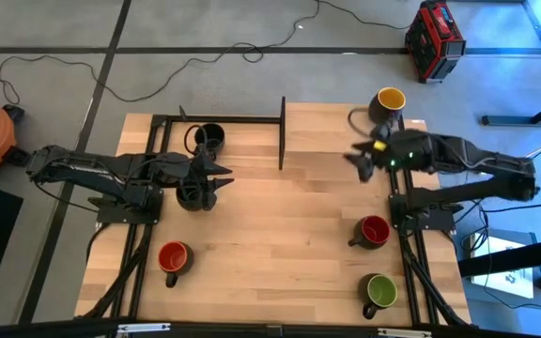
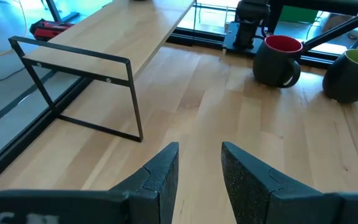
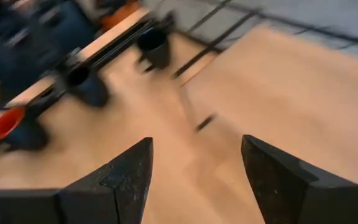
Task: Place coffee mugs
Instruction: Put the red mug on the shelf
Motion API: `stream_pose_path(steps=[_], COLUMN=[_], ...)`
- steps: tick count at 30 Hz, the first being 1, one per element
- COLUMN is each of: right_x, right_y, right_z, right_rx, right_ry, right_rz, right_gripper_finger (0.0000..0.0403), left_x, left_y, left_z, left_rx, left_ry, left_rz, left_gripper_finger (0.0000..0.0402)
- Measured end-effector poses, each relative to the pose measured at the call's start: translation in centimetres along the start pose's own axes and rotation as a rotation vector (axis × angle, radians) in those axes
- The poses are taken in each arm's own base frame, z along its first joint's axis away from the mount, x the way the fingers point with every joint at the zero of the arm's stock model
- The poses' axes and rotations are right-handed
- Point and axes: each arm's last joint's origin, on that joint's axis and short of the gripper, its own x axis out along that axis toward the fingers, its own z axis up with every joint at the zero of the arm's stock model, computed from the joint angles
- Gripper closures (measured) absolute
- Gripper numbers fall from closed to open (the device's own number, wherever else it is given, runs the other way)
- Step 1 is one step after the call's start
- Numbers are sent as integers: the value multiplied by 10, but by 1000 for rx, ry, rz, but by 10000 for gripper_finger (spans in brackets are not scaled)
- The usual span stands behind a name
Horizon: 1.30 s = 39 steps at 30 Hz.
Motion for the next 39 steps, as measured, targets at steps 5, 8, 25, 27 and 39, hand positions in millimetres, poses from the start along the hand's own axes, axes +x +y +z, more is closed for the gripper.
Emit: stream_pose_path(steps=[5, 8, 25, 27, 39], right_x=[9, 16, 24, 27, 48], right_y=[29, 46, 67, 64, 46], right_z=[-18, -32, -108, -119, -153], right_rx=[-86, -107, 190, 209, 267], right_ry=[108, 211, 868, 911, 896], right_rz=[99, 164, -131, -209, -394], right_gripper_finger=[169, 169, 169, 169, 187], left_x=[0, 0, 0, 0, 0], left_y=[0, 0, -1, -1, -1], left_z=[0, 0, 0, 0, 0], left_rx=[0, -4, 0, 0, 0], left_ry=[0, 3, 6, 6, 6], left_rz=[-2, -17, -30, -30, -30], left_gripper_finger=[285, 285, 285, 285, 285])
